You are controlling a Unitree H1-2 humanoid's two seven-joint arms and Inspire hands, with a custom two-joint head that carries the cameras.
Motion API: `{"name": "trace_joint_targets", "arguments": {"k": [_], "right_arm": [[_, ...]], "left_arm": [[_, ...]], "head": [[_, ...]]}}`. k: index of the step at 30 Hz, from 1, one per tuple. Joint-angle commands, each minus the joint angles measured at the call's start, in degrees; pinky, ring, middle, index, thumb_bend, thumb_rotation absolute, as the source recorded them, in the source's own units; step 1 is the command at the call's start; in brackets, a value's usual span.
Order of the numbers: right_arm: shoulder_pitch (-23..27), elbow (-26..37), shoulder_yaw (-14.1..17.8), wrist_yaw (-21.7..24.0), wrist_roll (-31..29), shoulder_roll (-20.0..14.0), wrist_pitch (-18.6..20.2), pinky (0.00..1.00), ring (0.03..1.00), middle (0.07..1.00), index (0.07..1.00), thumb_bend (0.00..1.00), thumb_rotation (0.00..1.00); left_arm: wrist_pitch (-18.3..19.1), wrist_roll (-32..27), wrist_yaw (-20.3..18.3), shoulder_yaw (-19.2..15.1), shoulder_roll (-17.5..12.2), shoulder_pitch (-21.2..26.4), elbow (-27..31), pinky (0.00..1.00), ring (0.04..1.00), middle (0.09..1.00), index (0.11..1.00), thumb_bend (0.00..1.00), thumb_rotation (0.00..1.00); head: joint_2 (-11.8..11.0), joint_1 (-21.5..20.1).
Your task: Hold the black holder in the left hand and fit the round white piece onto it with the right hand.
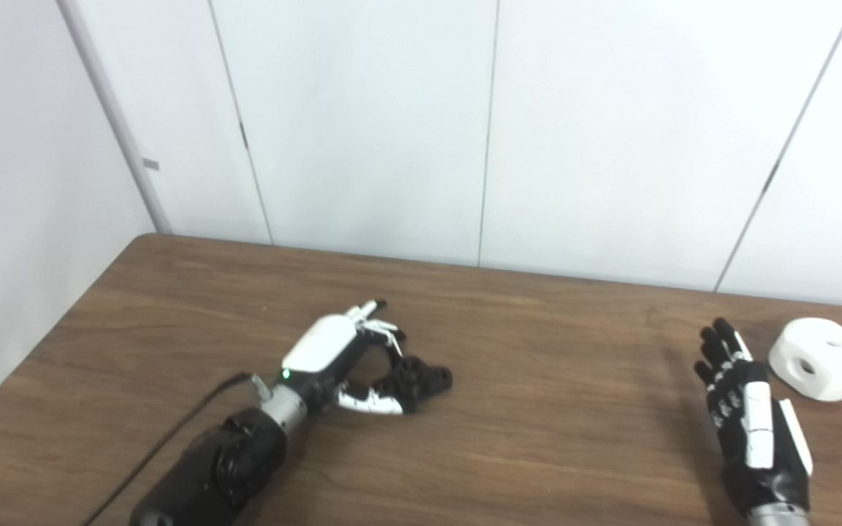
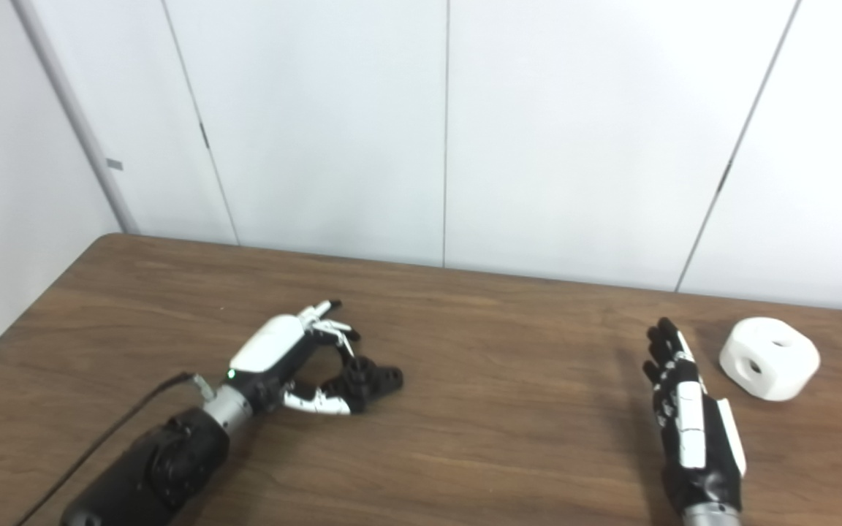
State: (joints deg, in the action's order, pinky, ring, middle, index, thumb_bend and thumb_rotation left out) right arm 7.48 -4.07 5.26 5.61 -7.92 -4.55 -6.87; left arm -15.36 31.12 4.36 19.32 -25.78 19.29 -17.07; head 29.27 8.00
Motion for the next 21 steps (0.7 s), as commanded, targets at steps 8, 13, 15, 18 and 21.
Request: {"name": "trace_joint_targets", "arguments": {"k": [8, 13, 15, 18, 21], "right_arm": [[0.3, 2.4, -0.9, -1.3, 0.9, 1.2, 0.2, 0.96, 0.966, 0.933, 0.928, 0.46, 0.97], [0.3, 3.0, -1.2, -2.3, 1.9, 1.6, 0.7, 0.95, 0.961, 0.928, 0.921, 0.45, 0.97], [0.3, 3.1, -1.3, -2.4, 2.1, 1.7, 0.9, 0.96, 0.964, 0.93, 0.922, 0.46, 0.96], [0.3, 3.4, -1.4, -2.6, 2.1, 2.0, 1.3, 0.95, 0.963, 0.929, 0.92, 0.48, 0.96], [0.3, 3.4, -1.5, -2.8, 2.4, 2.1, 1.2, 0.95, 0.962, 0.928, 0.92, 0.48, 0.97]], "left_arm": [[-2.0, 1.5, -5.0, 0.6, 1.2, -0.8, 6.3, 1.0, 1.0, 0.791, 0.482, 0.52, 0.05], [-2.7, 2.7, -6.3, 1.3, 2.3, -1.2, 7.3, 1.0, 1.0, 0.788, 0.482, 0.52, 0.05], [-2.9, 2.9, -6.6, 1.4, 2.7, -1.3, 7.4, 1.0, 1.0, 0.786, 0.482, 0.52, 0.05], [-3.6, 3.0, -6.8, 1.7, 3.2, -1.2, 6.9, 1.0, 0.996, 0.785, 0.482, 0.52, 0.05], [-4.0, 2.8, -7.4, 1.9, 3.4, -1.2, 6.7, 1.0, 0.992, 0.781, 0.482, 0.52, 0.05]], "head": [[1.0, -3.6], [1.4, -5.1], [1.6, -5.6], [1.9, -6.5], [2.0, -7.1]]}}
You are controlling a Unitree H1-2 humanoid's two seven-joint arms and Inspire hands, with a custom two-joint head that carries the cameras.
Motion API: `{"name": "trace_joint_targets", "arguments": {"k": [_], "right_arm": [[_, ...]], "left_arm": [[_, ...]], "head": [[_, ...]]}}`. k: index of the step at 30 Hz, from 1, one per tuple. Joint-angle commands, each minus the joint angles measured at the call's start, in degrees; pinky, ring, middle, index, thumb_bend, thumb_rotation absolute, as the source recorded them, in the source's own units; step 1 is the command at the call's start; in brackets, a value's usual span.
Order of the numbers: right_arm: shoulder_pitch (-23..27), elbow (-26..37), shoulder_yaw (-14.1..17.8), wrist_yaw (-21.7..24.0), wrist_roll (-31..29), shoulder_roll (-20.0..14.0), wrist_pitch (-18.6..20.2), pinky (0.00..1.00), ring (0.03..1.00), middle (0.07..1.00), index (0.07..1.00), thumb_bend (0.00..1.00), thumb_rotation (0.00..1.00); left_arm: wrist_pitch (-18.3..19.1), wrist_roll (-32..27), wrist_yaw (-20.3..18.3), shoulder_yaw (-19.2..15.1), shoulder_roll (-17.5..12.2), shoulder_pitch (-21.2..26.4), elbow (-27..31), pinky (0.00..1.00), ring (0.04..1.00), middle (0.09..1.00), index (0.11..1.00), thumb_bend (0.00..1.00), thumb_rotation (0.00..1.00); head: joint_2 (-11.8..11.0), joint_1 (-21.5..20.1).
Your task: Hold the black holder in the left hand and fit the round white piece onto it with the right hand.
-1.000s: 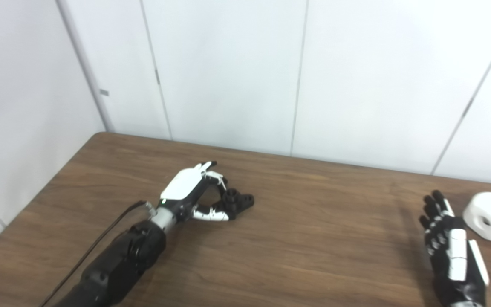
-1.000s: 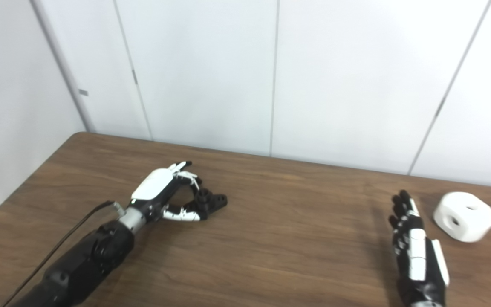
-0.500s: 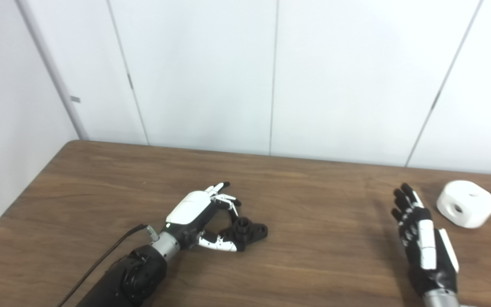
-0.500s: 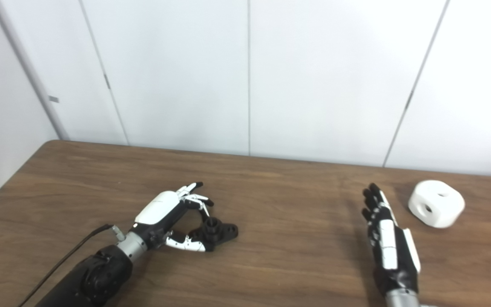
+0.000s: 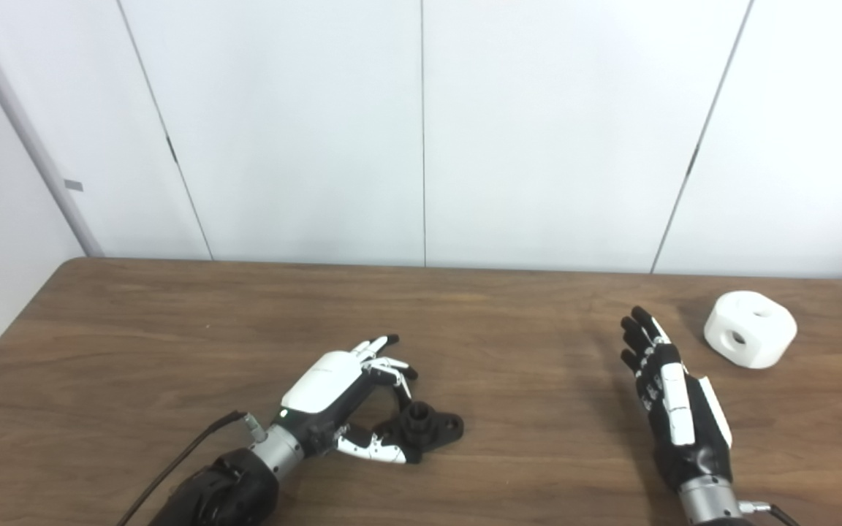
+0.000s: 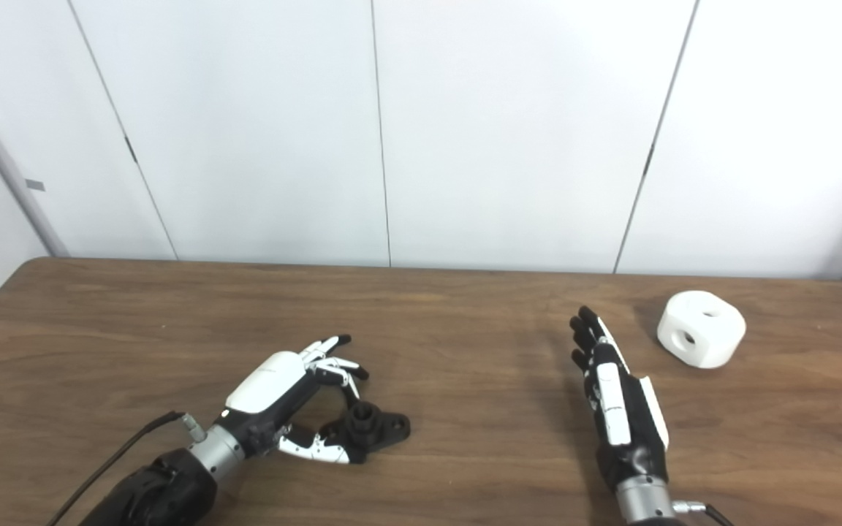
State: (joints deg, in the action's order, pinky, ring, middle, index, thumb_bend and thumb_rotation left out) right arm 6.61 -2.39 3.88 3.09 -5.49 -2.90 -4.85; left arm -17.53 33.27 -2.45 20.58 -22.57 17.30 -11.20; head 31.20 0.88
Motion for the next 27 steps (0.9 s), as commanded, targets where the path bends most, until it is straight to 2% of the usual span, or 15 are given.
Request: {"name": "trace_joint_targets", "arguments": {"k": [1, 8, 13, 16, 18, 21, 24, 27], "right_arm": [[1.1, 1.8, -0.2, -0.5, 0.2, 0.5, -0.7, 0.95, 0.961, 0.928, 0.92, 0.48, 0.97], [0.9, 2.9, -0.5, -1.1, 0.1, 1.2, -0.1, 0.94, 0.954, 0.924, 0.918, 0.48, 0.95], [0.7, 5.2, -1.6, -1.8, 2.9, 1.0, 0.1, 0.94, 0.96, 0.93, 0.924, 0.46, 0.94], [0.3, 7.7, -2.0, -3.4, 6.8, 0.9, 0.9, 0.94, 0.957, 0.927, 0.913, 0.43, 0.81], [0.0, 9.1, -1.9, -5.2, 10.6, 0.5, 1.6, 0.88, 0.925, 0.906, 0.89, 0.46, 0.67], [-0.3, 10.6, -1.6, -6.6, 14.3, -0.3, 2.1, 0.87, 0.904, 0.88, 0.864, 0.51, 0.57], [-0.7, 12.0, -0.7, -7.7, 16.1, -1.2, 3.0, 0.86, 0.897, 0.885, 0.861, 0.49, 0.47], [-1.1, 12.2, 0.5, -9.0, 17.5, -2.4, 1.3, 0.81, 0.869, 0.873, 0.842, 0.5, 0.42]], "left_arm": [[-2.1, 0.6, -0.8, 0.7, 0.2, 0.7, 0.8, 1.0, 0.992, 0.781, 0.482, 0.52, 0.05], [-3.2, 1.7, -1.2, 1.0, 0.4, 0.7, -0.2, 1.0, 0.985, 0.78, 0.482, 0.52, 0.05], [-3.7, 1.2, -0.9, 0.7, 0.4, 1.1, -2.3, 1.0, 0.986, 0.784, 0.482, 0.52, 0.05], [-4.2, 0.8, -0.8, 0.4, 0.7, 1.3, -3.8, 1.0, 0.988, 0.784, 0.482, 0.52, 0.05], [-4.7, 0.7, -0.6, 0.3, 0.9, 1.3, -4.6, 1.0, 0.984, 0.783, 0.482, 0.52, 0.05], [-5.4, 0.9, -0.3, 0.3, 1.2, 1.3, -5.3, 1.0, 0.976, 0.783, 0.482, 0.52, 0.05], [-6.0, 1.3, 0.1, 0.3, 1.2, 1.1, -5.6, 1.0, 0.976, 0.781, 0.482, 0.52, 0.05], [-6.0, 1.0, 0.0, 0.2, 1.2, 0.9, -5.6, 1.0, 0.976, 0.781, 0.482, 0.52, 0.05]], "head": [[0.1, -0.4], [0.3, -2.4], [0.3, -5.1], [0.0, -6.7], [-0.1, -7.5], [-0.1, -9.1], [-0.1, -10.0], [-0.1, -10.5]]}}
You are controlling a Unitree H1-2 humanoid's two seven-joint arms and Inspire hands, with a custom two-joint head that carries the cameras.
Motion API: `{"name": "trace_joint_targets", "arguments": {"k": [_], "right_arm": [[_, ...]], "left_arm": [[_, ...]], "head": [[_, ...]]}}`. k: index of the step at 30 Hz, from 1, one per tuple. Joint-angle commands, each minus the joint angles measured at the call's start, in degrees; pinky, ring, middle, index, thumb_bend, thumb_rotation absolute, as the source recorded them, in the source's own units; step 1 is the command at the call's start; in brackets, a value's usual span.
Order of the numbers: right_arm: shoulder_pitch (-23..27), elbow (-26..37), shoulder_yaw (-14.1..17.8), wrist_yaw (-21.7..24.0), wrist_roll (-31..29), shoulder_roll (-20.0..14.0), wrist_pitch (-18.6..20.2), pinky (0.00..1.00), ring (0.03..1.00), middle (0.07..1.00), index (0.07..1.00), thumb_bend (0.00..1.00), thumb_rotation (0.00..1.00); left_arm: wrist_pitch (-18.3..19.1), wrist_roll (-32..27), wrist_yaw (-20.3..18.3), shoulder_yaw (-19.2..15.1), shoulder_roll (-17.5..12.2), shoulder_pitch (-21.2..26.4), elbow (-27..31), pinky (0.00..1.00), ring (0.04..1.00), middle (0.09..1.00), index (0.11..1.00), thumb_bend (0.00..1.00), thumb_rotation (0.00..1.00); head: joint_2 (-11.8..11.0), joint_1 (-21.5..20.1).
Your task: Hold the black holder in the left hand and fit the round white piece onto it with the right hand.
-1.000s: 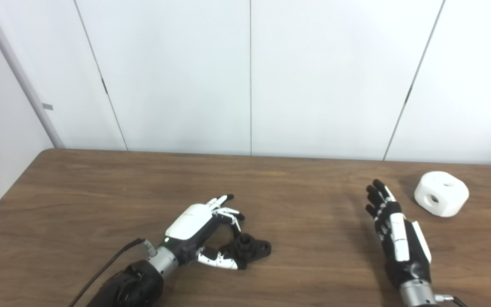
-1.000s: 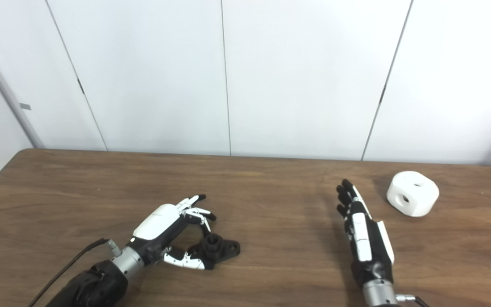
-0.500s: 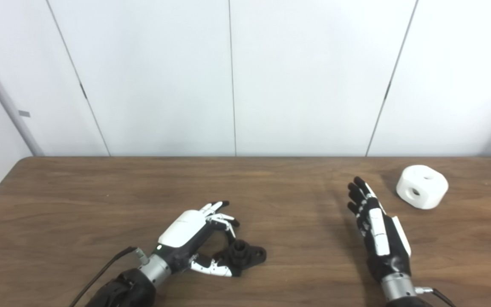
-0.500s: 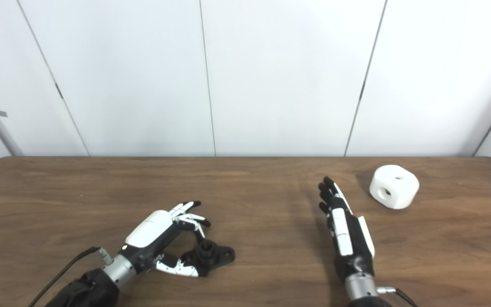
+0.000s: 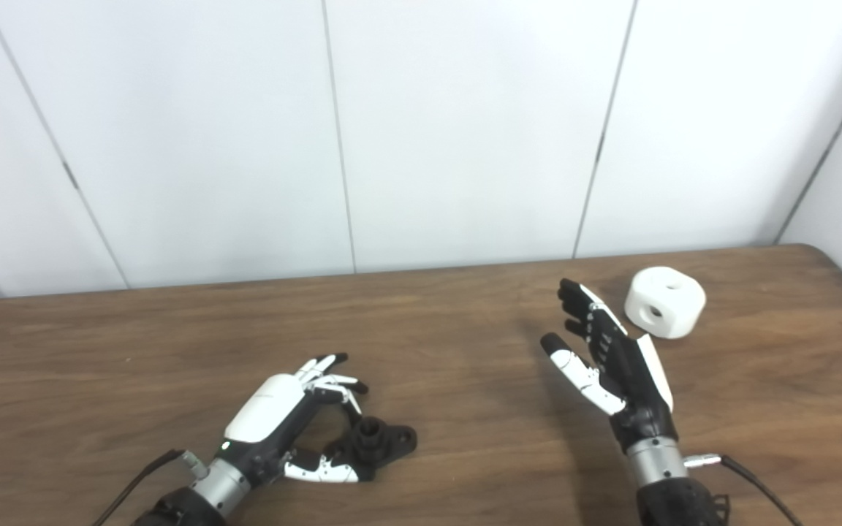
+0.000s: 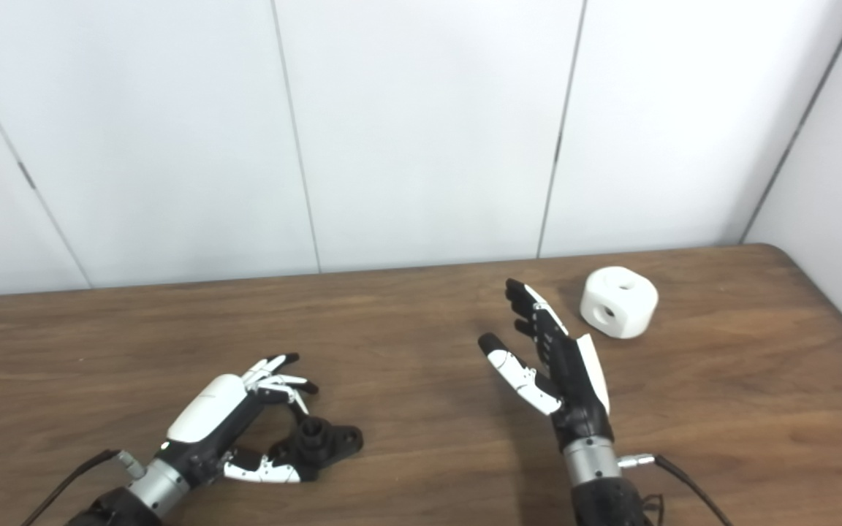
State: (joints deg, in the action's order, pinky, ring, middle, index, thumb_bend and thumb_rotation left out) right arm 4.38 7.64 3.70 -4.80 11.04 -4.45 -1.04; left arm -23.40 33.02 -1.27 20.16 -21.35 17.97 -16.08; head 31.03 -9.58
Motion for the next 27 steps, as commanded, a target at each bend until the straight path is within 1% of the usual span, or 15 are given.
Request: {"name": "trace_joint_targets", "arguments": {"k": [1, 3, 7, 8, 9, 11, 13, 15, 16, 18, 19, 21, 24, 25, 27], "right_arm": [[1.0, 2.4, 1.0, -1.4, 1.1, -1.2, -2.8, 0.8, 0.864, 0.87, 0.839, 0.5, 0.42], [0.9, 3.3, 1.9, -2.2, 2.6, -2.4, -3.4, 0.76, 0.845, 0.855, 0.824, 0.52, 0.39], [0.9, 7.5, 3.7, -3.0, 7.2, -5.6, -2.0, 0.7, 0.816, 0.846, 0.816, 0.57, 0.39], [1.1, 8.2, 4.1, -3.4, 9.0, -6.6, -2.1, 0.68, 0.813, 0.843, 0.81, 0.6, 0.39], [1.3, 8.9, 4.6, -3.6, 10.1, -7.5, -2.1, 0.68, 0.81, 0.839, 0.808, 0.61, 0.39], [1.7, 10.2, 5.7, -3.5, 11.2, -9.2, -1.4, 0.7, 0.822, 0.845, 0.81, 0.62, 0.38], [2.4, 11.5, 7.0, -3.5, 12.2, -10.3, 0.5, 0.73, 0.839, 0.851, 0.805, 0.64, 0.38], [3.1, 12.5, 8.2, -3.3, 13.2, -11.3, 2.6, 0.73, 0.848, 0.856, 0.803, 0.68, 0.39], [3.4, 12.5, 8.8, -3.3, 13.7, -12.1, 3.1, 0.73, 0.854, 0.861, 0.805, 0.68, 0.39], [3.8, 12.3, 9.5, -3.3, 14.6, -13.1, 3.5, 0.69, 0.839, 0.856, 0.801, 0.68, 0.4], [4.1, 11.5, 10.0, -4.1, 15.5, -13.7, 3.1, 0.69, 0.835, 0.855, 0.8, 0.68, 0.4], [4.5, 10.3, 10.8, -5.2, 16.4, -14.3, 2.5, 0.7, 0.838, 0.843, 0.792, 0.68, 0.38], [5.0, 8.2, 11.6, -6.6, 17.4, -15.7, 1.2, 0.79, 0.868, 0.845, 0.799, 0.67, 0.34], [5.1, 7.4, 11.7, -7.2, 18.0, -16.1, 0.6, 0.8, 0.869, 0.844, 0.798, 0.68, 0.32], [5.3, 6.0, 11.6, -8.8, 19.5, -17.0, -0.1, 0.78, 0.853, 0.83, 0.788, 0.68, 0.31]], "left_arm": [[-0.2, 1.0, -1.1, 0.6, 0.0, 0.2, -0.8, 1.0, 0.976, 0.781, 0.482, 0.52, 0.05], [-0.3, 0.7, -1.1, 0.5, -0.1, 0.3, -0.9, 1.0, 0.972, 0.781, 0.482, 0.52, 0.05], [-0.5, 0.8, -1.0, 0.3, -0.3, 0.6, -1.4, 1.0, 0.967, 0.78, 0.482, 0.52, 0.05], [-0.7, 0.8, -0.8, 0.2, -0.3, 0.7, -1.6, 1.0, 0.966, 0.779, 0.482, 0.52, 0.05], [-0.9, 0.7, -0.8, 0.1, -0.3, 0.7, -1.8, 1.0, 0.966, 0.779, 0.482, 0.52, 0.05], [-1.0, 0.4, -0.8, -0.1, -0.3, 0.8, -2.0, 1.0, 0.965, 0.779, 0.482, 0.52, 0.05], [-1.3, 0.4, -0.7, -0.2, -0.3, 0.8, -2.3, 1.0, 0.965, 0.778, 0.482, 0.52, 0.05], [-1.6, 0.9, -0.4, -0.1, -0.3, 0.9, -2.5, 1.0, 0.96, 0.776, 0.483, 0.52, 0.05], [-1.6, 1.1, -0.3, -0.1, -0.3, 1.0, -2.6, 1.0, 0.958, 0.776, 0.483, 0.52, 0.05], [-1.5, 1.3, -0.3, -0.1, -0.2, 1.0, -2.8, 1.0, 0.954, 0.775, 0.483, 0.52, 0.05], [-1.5, 1.1, -0.4, -0.1, -0.1, 1.0, -2.9, 1.0, 0.954, 0.775, 0.483, 0.52, 0.05], [-1.8, 0.9, -0.2, -0.1, 0.0, 1.0, -3.5, 1.0, 0.954, 0.775, 0.483, 0.52, 0.05], [-2.1, 1.0, -0.3, 0.0, -0.1, 1.3, -4.0, 1.0, 0.953, 0.777, 0.483, 0.52, 0.05], [-2.1, 1.0, -0.4, 0.0, -0.1, 1.3, -4.1, 1.0, 0.953, 0.779, 0.483, 0.52, 0.05], [-2.2, 1.0, -0.2, -0.1, -0.1, 1.4, -4.4, 1.0, 0.952, 0.779, 0.483, 0.52, 0.05]], "head": [[0.1, 0.0], [0.0, -0.8], [-0.2, -1.8], [-0.4, -2.3], [-0.5, -2.4], [-0.8, -3.2], [-0.8, -3.7], [-0.9, -3.9], [-1.0, -3.9], [-1.1, -4.0], [-1.1, -4.0], [-1.4, -4.9], [-1.5, -5.5], [-1.8, -5.8], [-1.9, -6.1]]}}
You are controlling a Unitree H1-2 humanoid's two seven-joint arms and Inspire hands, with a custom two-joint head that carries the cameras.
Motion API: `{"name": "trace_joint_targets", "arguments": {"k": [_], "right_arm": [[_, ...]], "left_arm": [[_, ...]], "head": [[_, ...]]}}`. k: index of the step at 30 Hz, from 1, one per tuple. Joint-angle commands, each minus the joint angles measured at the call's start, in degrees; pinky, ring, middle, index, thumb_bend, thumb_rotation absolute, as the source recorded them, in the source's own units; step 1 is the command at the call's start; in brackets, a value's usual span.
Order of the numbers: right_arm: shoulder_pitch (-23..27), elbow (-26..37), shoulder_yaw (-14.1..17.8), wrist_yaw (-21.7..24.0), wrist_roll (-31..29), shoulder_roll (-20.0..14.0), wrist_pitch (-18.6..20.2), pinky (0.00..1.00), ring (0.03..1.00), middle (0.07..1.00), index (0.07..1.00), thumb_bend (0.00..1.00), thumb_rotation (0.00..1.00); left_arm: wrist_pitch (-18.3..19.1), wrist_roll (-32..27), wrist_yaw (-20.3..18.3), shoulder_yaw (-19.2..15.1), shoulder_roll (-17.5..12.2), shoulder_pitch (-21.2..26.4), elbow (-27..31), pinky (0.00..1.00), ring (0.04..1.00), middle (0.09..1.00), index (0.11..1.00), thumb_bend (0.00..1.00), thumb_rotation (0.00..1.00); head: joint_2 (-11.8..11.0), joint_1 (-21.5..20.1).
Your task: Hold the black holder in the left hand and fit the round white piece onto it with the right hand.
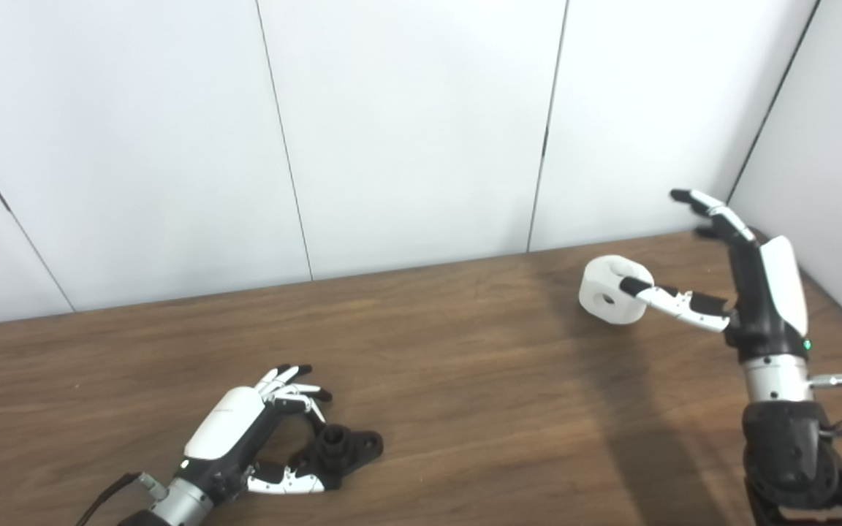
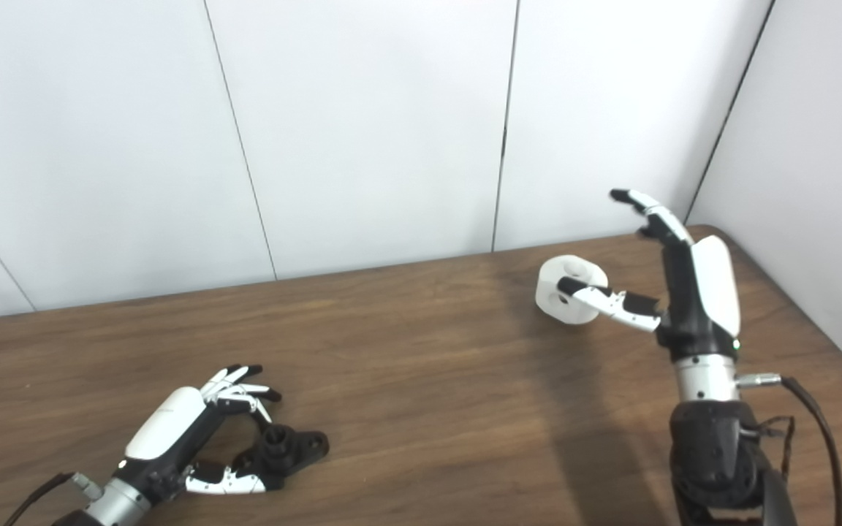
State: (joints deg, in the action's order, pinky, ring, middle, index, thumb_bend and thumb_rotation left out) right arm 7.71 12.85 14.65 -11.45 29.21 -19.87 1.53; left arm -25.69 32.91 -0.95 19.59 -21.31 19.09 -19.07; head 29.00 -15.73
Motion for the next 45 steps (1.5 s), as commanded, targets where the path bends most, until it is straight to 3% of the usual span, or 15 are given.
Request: {"name": "trace_joint_targets", "arguments": {"k": [1, 11, 18, 25, 28, 32, 34, 36, 45], "right_arm": [[2.1, 0.0, 0.6, -2.8, 1.9, -1.9, -2.9, 0.75, 0.84, 0.819, 0.778, 0.69, 0.3], [4.6, -5.3, -0.1, -2.0, 2.8, -3.3, 2.2, 0.81, 0.87, 0.842, 0.797, 0.7, 0.34], [7.1, -11.1, -1.7, -0.3, 2.6, -4.6, 5.8, 0.8, 0.883, 0.872, 0.832, 0.83, 0.47], [9.7, -15.9, -4.1, 1.7, 2.4, -5.7, 9.7, 0.84, 0.919, 0.903, 0.862, 0.9, 0.51], [10.3, -17.8, -5.0, 2.6, 2.0, -6.1, 10.1, 0.81, 0.926, 0.92, 0.881, 0.88, 0.51], [11.2, -20.5, -6.3, 2.8, 1.8, -7.0, 9.9, 0.94, 0.962, 0.944, 0.889, 0.87, 0.52], [11.7, -21.8, -7.3, 2.7, 2.7, -7.4, 11.0, 0.91, 0.981, 0.955, 0.886, 0.91, 0.58], [12.3, -23.1, -8.3, 2.3, 3.6, -7.7, 12.0, 0.96, 0.996, 0.969, 0.881, 0.94, 0.6], [14.0, -26.4, -11.2, 0.9, 5.2, -8.4, 13.2, 1.0, 1.0, 0.999, 0.861, 0.96, 0.62]], "left_arm": [[-0.1, 1.1, -0.4, 0.4, -0.2, 0.4, -1.5, 1.0, 0.949, 0.777, 0.483, 0.52, 0.05], [-0.2, 0.2, -1.1, -0.2, -0.7, 0.4, -1.4, 1.0, 0.937, 0.772, 0.483, 0.52, 0.05], [-0.6, -0.4, -1.4, -0.4, -1.2, 0.5, -1.7, 1.0, 0.929, 0.772, 0.483, 0.52, 0.04], [-0.6, -0.9, -2.1, -0.7, -1.4, 0.3, -1.5, 1.0, 0.928, 0.771, 0.483, 0.52, 0.04], [-0.5, -1.3, -2.5, -0.9, -1.5, 0.2, -1.2, 1.0, 0.924, 0.769, 0.483, 0.52, 0.04], [-0.5, -1.3, -2.7, -1.0, -1.5, 0.2, -1.0, 0.99, 0.918, 0.766, 0.483, 0.52, 0.04], [-0.5, -1.2, -2.7, -1.1, -1.5, 0.1, -0.9, 0.98, 0.916, 0.765, 0.483, 0.52, 0.04], [-0.5, -1.0, -2.7, -1.1, -1.6, 0.1, -0.8, 0.97, 0.913, 0.764, 0.483, 0.52, 0.04], [-0.4, -1.6, -3.2, -1.4, -1.6, -0.1, -0.2, 0.97, 0.908, 0.762, 0.482, 0.52, 0.04]], "head": [[0.0, -0.3], [-0.8, -2.6], [-1.1, -4.1], [-1.4, -5.4], [-1.3, -5.8], [-1.4, -6.0], [-1.5, -6.3], [-1.6, -6.5], [-1.7, -7.4]]}}
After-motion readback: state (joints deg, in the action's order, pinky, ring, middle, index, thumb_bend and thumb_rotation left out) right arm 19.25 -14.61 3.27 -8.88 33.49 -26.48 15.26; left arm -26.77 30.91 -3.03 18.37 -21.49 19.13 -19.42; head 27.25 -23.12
